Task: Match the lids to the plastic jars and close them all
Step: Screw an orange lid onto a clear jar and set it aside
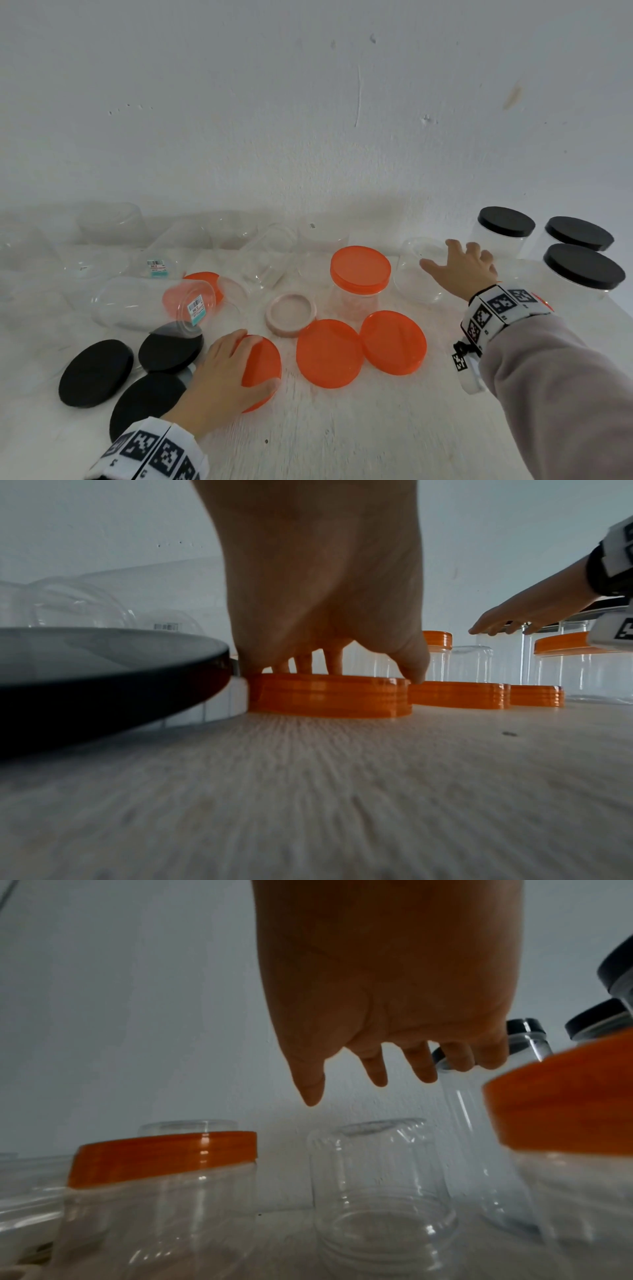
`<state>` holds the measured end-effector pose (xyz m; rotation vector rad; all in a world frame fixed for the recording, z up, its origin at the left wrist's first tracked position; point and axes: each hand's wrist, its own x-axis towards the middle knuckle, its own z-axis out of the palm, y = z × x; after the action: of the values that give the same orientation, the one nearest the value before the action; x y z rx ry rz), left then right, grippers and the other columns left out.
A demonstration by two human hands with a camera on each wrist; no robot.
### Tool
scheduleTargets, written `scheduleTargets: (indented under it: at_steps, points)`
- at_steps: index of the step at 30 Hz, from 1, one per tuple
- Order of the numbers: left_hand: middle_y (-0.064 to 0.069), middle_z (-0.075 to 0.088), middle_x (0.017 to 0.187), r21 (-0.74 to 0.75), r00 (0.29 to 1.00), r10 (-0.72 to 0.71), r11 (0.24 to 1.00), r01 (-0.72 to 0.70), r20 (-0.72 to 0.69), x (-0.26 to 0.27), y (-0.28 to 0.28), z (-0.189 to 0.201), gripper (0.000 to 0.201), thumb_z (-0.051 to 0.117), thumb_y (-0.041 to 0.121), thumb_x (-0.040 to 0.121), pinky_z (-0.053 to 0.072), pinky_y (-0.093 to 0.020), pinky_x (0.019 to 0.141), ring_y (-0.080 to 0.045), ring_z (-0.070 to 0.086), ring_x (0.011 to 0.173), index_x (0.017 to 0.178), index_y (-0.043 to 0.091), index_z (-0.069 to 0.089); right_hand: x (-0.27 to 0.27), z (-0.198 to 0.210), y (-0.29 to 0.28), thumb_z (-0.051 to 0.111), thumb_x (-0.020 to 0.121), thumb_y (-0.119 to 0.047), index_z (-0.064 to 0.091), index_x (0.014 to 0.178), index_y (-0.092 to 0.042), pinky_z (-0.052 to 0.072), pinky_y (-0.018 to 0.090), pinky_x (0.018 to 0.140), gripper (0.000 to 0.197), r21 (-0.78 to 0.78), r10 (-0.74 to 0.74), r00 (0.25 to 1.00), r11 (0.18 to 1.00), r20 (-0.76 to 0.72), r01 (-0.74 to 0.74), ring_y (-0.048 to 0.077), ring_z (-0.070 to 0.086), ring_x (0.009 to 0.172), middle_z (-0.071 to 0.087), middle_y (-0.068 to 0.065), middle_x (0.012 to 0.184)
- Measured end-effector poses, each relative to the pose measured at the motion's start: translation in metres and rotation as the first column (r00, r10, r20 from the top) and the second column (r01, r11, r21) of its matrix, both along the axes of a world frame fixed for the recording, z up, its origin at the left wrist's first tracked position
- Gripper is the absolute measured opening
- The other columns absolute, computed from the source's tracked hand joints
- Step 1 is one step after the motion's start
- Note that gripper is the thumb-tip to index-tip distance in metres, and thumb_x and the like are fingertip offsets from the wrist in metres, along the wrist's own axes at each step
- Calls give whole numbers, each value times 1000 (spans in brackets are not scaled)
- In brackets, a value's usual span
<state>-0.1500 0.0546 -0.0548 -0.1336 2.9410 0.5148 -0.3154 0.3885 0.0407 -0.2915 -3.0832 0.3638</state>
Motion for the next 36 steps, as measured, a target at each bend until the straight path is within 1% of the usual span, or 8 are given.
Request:
scheduleTargets:
  at_steps: [8, 11, 17, 20, 27, 30, 34, 36]
  points:
    - [12, 6, 154, -15, 999, -2, 1000, 2, -33, 1, 0, -1, 78, 47, 71, 82, 22, -35, 115, -15, 12, 142, 144, 38, 14, -17, -14, -1, 47, 85, -71, 28, 146, -22, 30, 49, 104, 80, 16, -4, 998, 1000, 70, 3, 38, 34, 130, 33, 13, 145]
    - [12, 5, 155, -11, 999, 1, 1000, -1, -41, 1, -1, -2, 79, 47, 71, 82, 23, -35, 115, -15, 12, 142, 144, 38, 13, -22, -12, -7, 51, 85, -68, 31, 144, -23, 31, 49, 102, 77, 3, 18, 996, 1000, 90, -18, 37, 34, 128, 33, 13, 141]
    - [13, 5, 154, -22, 998, 4, 1000, -6, -69, 1, -2, -8, 81, 46, 74, 80, 23, -33, 114, -13, 13, 142, 144, 38, 12, -28, -8, -16, 62, 85, -56, 31, 142, -12, 39, 46, 96, 79, -74, 21, 998, 997, 58, -17, 36, 36, 126, 34, 18, 138]
    - [14, 5, 154, -18, 998, 4, 1000, -5, -70, 1, -3, -9, 84, 48, 75, 78, 23, -32, 114, -13, 12, 142, 144, 38, 11, -27, -5, -18, 68, 83, -52, 31, 140, -10, 40, 45, 97, 80, -64, 1, 998, 998, 57, 2, 37, 37, 124, 33, 19, 135]
    - [11, 4, 154, -4, 999, -22, 1000, 22, -39, 2, -2, -7, 98, 54, 82, 66, 24, -36, 115, -14, 11, 142, 144, 39, 12, -18, 5, -17, 86, 63, -47, 25, 139, -11, 42, 47, 95, 104, -38, 7, 998, 999, 68, -4, 38, 32, 122, 24, 17, 132]
    - [10, 5, 154, 4, 999, -14, 1000, 15, -38, 2, -1, -5, 96, 56, 78, 68, 23, -37, 116, -15, 10, 142, 144, 38, 13, -10, 6, -17, 87, 60, -50, 25, 138, -11, 42, 44, 93, 107, -51, 50, 999, 997, 6, -50, 37, 31, 121, 23, 15, 130]
    - [10, 8, 155, 24, 1000, -4, 1000, 5, -30, 1, 0, -3, 94, 57, 76, 70, 22, -36, 115, -16, 12, 142, 145, 37, 15, 5, 8, -15, 86, 61, -45, 21, 139, -5, 34, 34, 87, 109, -103, 136, 975, 983, -174, -155, 34, 32, 118, 24, 12, 132]
    - [9, 9, 155, 46, 1000, 6, 999, -5, -21, 1, 1, -2, 94, 58, 75, 70, 23, -37, 114, -17, 14, 142, 145, 36, 17, 13, 10, -14, 84, 62, -44, 15, 144, -10, 31, 33, 88, 113, -149, 163, 957, 968, -241, -202, 34, 30, 117, 22, 10, 133]
